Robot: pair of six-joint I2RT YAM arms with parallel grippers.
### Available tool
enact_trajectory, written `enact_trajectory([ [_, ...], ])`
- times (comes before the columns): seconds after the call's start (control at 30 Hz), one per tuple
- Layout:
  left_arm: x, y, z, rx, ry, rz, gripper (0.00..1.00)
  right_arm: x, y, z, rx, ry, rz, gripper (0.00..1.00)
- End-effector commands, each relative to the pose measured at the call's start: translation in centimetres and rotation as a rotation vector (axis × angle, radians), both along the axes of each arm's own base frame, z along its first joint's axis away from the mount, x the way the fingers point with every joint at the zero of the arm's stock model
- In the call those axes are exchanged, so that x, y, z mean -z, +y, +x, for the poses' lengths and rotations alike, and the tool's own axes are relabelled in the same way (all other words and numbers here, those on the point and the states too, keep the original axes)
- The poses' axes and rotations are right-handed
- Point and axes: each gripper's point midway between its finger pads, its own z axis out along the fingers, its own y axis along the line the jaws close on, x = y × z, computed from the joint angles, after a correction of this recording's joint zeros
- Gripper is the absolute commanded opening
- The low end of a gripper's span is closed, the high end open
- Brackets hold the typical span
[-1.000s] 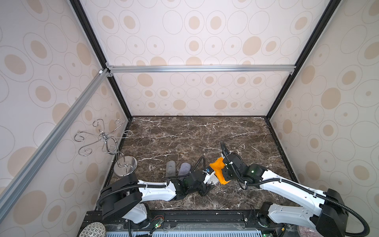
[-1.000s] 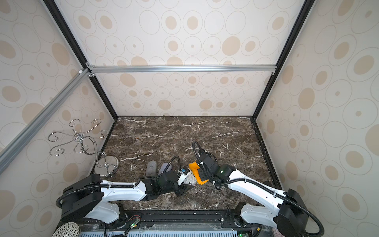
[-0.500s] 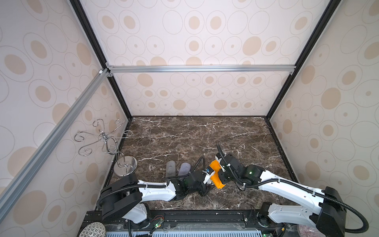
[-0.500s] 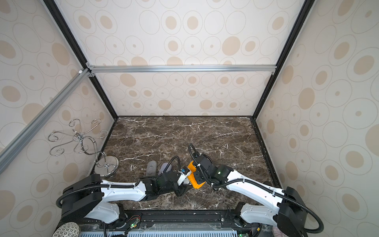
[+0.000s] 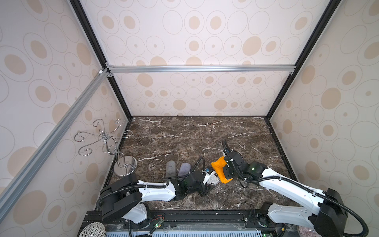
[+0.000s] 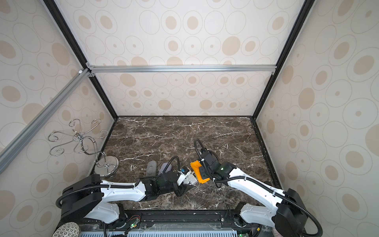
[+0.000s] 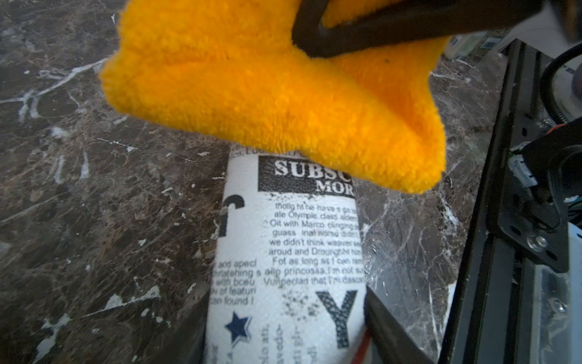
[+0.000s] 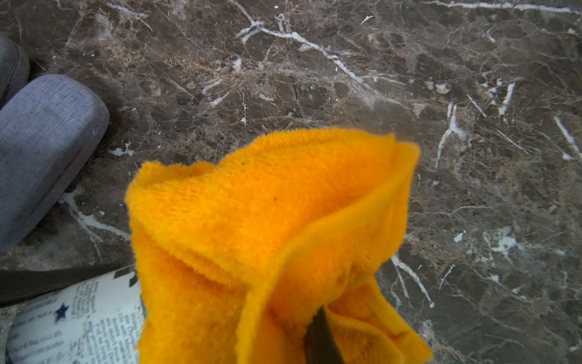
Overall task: Wipe the eyeglass case
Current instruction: Wipe the dirt from the eyeglass case.
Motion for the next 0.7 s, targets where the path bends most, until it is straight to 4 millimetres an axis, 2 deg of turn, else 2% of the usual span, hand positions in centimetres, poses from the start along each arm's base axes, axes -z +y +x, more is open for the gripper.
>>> enact_trajectory([
  [0.0, -4.4, -1.4, 1.0, -0.019, -0.067, -0.142, 0.6, -0.3, 0.9, -1.1, -0.068, 0.047, 0.026, 0.0],
  [0.27, -4.4, -1.5, 1.3, -0.034, -0.076, -0.14, 0.58, -0.2, 5.6, -2.6, -0.229, 0.058, 0.089, 0.0],
  [0.37, -4.6, -1.4, 1.4, -0.033, -0.086, -0.137, 0.57, -0.1, 6.1, -2.6, -0.225, 0.065, 0.117, 0.0],
  [0.43, -4.5, -1.3, 1.4, -0.032, -0.091, -0.135, 0.56, -0.3, 5.5, -2.0, -0.182, 0.035, 0.106, 0.0],
  [0.67, -4.7, -0.6, 1.4, -0.046, -0.105, -0.144, 0.56, -0.2, -0.2, 0.4, 0.028, 0.02, 0.02, 0.0],
])
